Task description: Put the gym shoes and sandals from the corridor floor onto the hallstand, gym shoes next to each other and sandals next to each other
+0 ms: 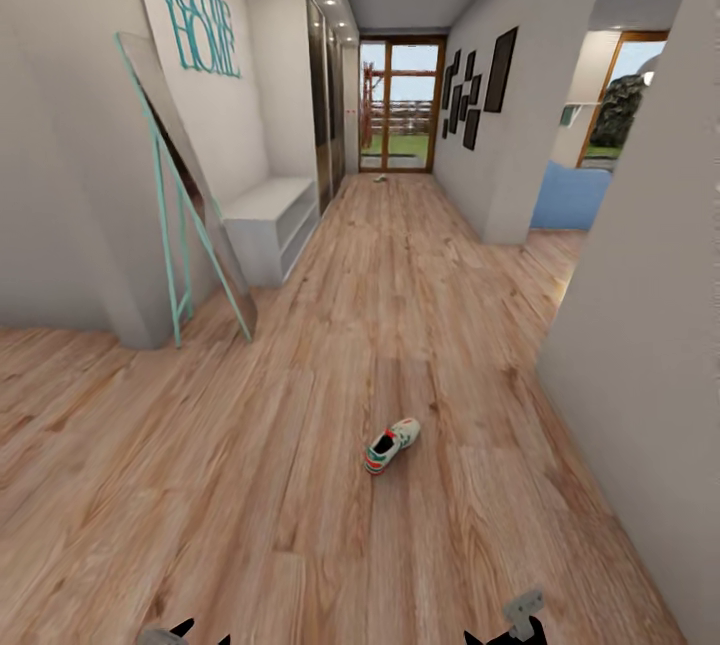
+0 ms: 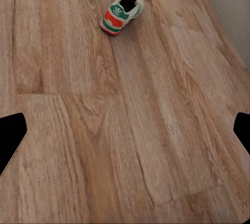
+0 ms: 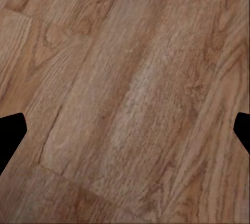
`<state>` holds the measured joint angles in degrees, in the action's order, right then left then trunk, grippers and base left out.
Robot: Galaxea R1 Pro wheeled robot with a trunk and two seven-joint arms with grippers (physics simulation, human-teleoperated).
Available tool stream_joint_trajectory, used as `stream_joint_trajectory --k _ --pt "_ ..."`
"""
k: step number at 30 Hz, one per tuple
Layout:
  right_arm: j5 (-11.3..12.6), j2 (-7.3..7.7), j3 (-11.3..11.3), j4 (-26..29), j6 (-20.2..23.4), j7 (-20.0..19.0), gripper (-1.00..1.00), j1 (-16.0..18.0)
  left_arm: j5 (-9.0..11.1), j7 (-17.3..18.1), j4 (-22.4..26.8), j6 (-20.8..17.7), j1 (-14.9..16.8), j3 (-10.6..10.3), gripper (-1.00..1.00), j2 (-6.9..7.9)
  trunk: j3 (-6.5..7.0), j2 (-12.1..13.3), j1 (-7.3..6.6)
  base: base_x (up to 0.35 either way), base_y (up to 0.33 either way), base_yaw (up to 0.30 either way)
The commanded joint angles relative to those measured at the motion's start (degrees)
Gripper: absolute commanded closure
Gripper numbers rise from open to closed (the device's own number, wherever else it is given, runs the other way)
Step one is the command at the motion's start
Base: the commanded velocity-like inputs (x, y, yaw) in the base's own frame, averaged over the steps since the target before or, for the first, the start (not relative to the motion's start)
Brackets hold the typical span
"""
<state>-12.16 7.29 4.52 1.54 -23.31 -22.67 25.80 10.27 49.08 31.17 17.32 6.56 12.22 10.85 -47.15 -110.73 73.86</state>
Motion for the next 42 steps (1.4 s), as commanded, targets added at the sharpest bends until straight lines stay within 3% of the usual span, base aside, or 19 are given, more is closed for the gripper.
stream_joint_trajectory --k 1,12,26,34,42 --pt "-0.5 0.01 0.49 -0.04 -0.16 -0.18 -1.0 0.04 0.2 0.31 -0.06 0.08 0.03 0.09 -1.0 0.01 0.0 -0.02 0.03 0.327 0.004 -0.211" --pt "-0.5 0.01 0.49 -0.04 -0.16 -0.18 -1.0 0.04 0.27 0.31 -0.06 0.08 0.03 0.14 -1.0 0.04 0.5 -0.02 0.03 0.321 0.063 -0.179" --pt "-0.5 0.01 0.49 -0.04 -0.15 -0.17 -1.0 0.04 0.27 0.31 -0.06 0.08 0.03 0.18 -1.0 0.05 0.56 -0.02 0.03 0.279 0.189 -0.019" --pt "-0.5 0.01 0.49 -0.04 -0.15 -0.18 -1.0 0.04 0.22 0.31 -0.06 0.08 0.03 0.18 -1.0 0.05 0.56 -0.02 0.03 0.054 0.043 -0.007" --pt "-0.5 0.01 0.49 -0.04 -0.16 -0.18 -1.0 0.04 0.27 0.31 -0.06 0.08 0.03 0.18 -1.0 0.05 0.56 -0.02 0.03 0.002 0.001 -0.23"
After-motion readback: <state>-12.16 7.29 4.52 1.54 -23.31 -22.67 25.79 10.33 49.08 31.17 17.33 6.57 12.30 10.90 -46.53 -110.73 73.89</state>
